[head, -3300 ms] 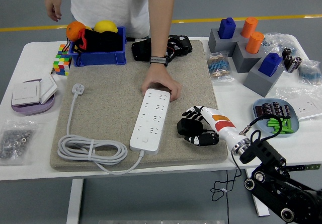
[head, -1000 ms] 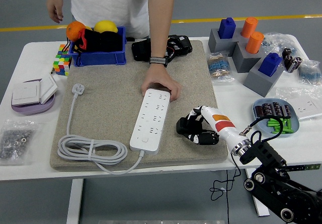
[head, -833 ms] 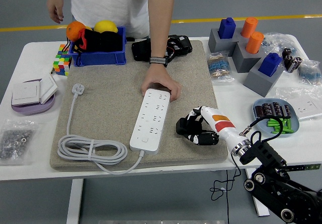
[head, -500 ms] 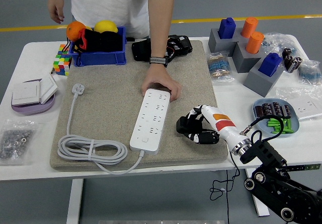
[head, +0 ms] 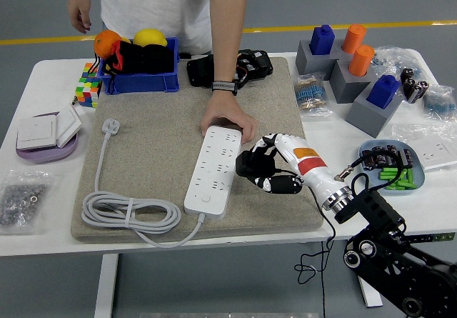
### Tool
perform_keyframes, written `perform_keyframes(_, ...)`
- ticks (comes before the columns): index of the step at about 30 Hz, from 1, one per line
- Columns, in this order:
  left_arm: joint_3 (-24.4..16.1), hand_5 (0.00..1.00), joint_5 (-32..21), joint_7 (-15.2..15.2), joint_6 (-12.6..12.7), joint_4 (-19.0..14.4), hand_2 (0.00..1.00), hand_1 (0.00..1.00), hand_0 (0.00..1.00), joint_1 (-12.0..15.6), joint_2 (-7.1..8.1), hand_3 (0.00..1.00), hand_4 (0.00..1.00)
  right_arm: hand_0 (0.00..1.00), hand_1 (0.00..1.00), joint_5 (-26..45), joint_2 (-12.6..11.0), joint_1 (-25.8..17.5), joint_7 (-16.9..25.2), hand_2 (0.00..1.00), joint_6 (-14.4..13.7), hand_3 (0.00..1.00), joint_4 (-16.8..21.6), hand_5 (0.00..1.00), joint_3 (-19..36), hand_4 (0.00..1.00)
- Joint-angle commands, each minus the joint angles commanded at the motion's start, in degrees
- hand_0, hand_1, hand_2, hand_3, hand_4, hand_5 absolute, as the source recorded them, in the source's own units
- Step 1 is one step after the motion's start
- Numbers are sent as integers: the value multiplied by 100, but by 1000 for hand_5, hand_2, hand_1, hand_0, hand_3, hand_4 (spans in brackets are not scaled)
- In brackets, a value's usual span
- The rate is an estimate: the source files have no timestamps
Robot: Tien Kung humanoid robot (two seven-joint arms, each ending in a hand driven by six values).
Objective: Press the white button,pick up the black plug,place it near the board,insert it into the board
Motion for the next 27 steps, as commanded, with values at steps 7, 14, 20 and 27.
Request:
perform_keyframes(7,23,379,-35,-3,3,0,638,631,625,-17,-5,693,579,443,487,-120,206,233,-84,514,9,456,-103,2,-210,831)
perform_keyframes(14,4,380,-29,1,6,0,639,631,626,-15,6,693,579,443,487,-109,439,536,-156,514,29,456,-507,2,-428,829)
perform_keyframes(20,4,382,-51,0,12,0,638,631,624,-15,12,694,579,440,486,-146,467,690,-340,514,130,455,-645,2,-684,827)
perform_keyframes(27,0,383,-48,4,16,0,638,631,624,-21,15,694,579,454,487,-178,506,764,-522,513,229,465,-647,2,-834,828)
